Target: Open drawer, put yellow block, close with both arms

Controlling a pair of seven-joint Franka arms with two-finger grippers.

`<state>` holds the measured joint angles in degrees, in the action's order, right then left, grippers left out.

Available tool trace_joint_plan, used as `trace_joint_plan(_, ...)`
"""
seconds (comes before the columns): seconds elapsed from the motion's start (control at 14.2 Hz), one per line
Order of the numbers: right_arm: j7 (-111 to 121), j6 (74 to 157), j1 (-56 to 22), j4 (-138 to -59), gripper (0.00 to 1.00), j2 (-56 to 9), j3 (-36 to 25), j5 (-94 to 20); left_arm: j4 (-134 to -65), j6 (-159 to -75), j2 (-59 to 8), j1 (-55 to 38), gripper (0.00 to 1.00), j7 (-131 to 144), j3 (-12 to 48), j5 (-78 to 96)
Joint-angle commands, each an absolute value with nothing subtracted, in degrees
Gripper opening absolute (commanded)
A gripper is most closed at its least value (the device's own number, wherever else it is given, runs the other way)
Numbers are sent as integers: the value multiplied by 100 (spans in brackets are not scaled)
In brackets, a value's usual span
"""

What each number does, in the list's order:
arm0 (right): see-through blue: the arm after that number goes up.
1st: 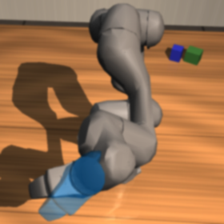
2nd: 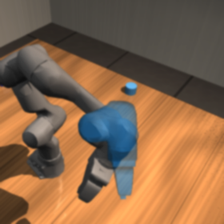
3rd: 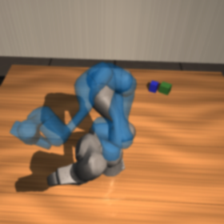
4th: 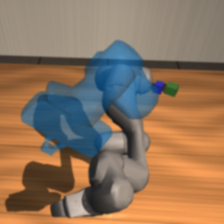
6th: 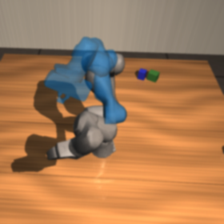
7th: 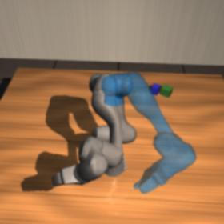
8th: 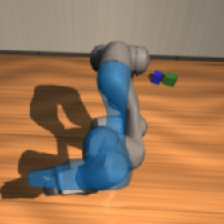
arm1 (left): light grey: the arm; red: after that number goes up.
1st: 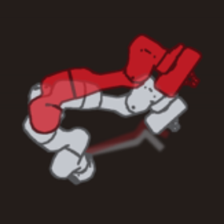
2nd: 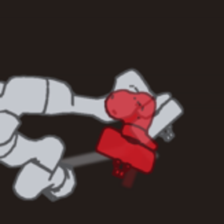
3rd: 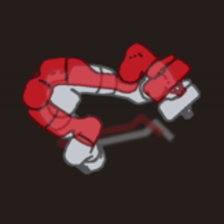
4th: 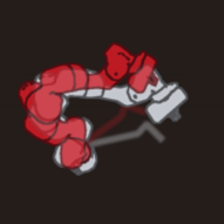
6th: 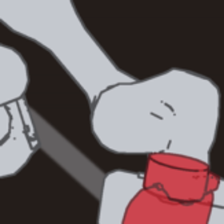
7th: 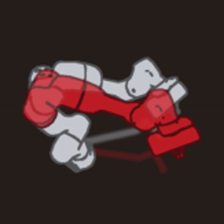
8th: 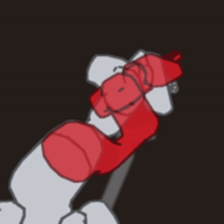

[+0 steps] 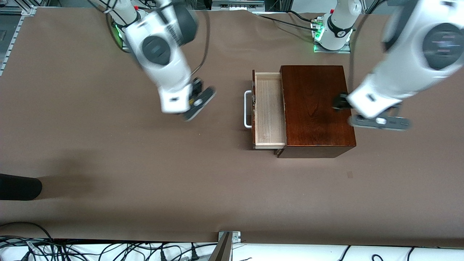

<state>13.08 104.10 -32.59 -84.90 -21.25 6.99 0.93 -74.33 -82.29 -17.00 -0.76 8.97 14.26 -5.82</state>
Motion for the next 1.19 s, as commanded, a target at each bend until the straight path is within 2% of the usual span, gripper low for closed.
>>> trace_joint_plan(0.0, 1309, 10344, -3926, -7666, 0, -2635, 668, 343, -8652, -8900, -698, -158, 100, -31, 548, 60)
trace_joint_plan(0.21, 1301, 10511, -4909, -6613, 0, -3521, 651, 694, -9875, -9753, 208, -167, 100, -212, 185, 114)
trace_joint_plan(0.35, 1301, 10800, -5359, -6093, 0, -4102, 607, 895, -10264, -10019, 509, -210, 100, 69, 97, 202)
trace_joint_plan(0.56, 1914, 11504, -5510, -6056, 0, -4403, 650, 1292, -10117, -9626, 405, -150, 100, 115, 114, 185)
trace_joint_plan(1.12, 2540, 11452, -5546, -6126, 0, -4702, 633, 1292, -9923, -9571, 308, -193, 100, 62, 149, 132)
